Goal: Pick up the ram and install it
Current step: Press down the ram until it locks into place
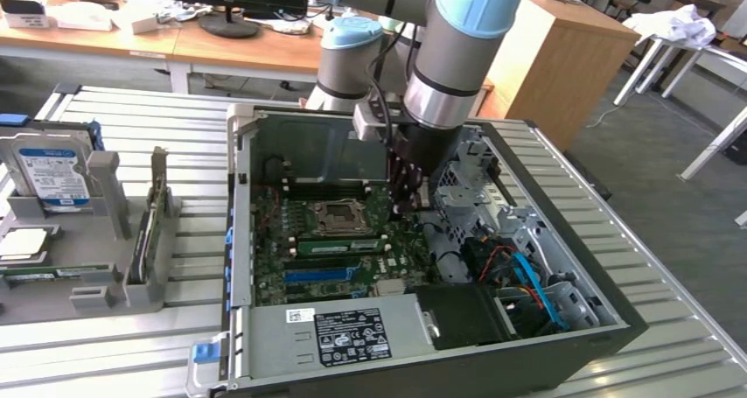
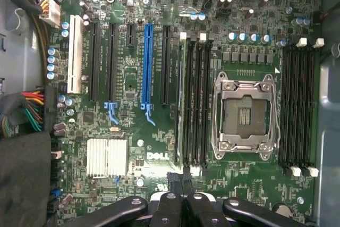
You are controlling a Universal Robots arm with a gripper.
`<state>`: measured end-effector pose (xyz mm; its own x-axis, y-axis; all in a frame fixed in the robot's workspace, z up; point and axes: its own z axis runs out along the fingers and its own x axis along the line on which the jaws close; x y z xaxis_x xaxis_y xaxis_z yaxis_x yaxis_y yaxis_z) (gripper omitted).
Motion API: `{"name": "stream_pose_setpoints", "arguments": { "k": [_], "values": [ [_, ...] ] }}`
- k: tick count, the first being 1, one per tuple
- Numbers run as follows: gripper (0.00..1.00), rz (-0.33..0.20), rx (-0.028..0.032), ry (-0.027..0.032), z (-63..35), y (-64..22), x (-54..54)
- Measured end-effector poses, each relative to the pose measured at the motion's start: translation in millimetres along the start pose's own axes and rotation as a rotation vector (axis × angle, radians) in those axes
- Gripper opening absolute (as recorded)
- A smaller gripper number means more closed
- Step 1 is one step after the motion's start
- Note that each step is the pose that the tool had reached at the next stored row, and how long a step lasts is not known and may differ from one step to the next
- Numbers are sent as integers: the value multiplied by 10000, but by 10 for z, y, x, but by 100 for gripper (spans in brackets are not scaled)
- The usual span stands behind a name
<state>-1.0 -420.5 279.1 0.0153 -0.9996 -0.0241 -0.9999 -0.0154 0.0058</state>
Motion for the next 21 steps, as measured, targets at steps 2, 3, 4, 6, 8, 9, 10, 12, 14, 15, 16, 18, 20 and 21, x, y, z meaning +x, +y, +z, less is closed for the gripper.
{"name": "stream_pose_setpoints", "arguments": {
  "k": [2,3,4,6,8,9,10,12,14,15,16,18,20,21],
  "values": [
    [11,1,1,-1,6,0,1],
    [11,1,1,0,13,0,1],
    [11,1,0,0,23,0,1],
    [11,0,1,0,43,-1,1],
    [11,0,0,0,65,-1,2],
    [11,0,0,1,76,-1,2],
    [11,0,1,-1,87,-1,2],
    [11,-1,1,0,106,-1,3],
    [11,0,0,0,124,-1,3],
    [11,0,0,0,134,-1,3],
    [11,-1,0,0,144,-1,3],
    [11,0,0,0,164,-2,4],
    [11,0,0,0,181,-2,4],
    [11,0,0,0,190,-2,5]
  ]
}}
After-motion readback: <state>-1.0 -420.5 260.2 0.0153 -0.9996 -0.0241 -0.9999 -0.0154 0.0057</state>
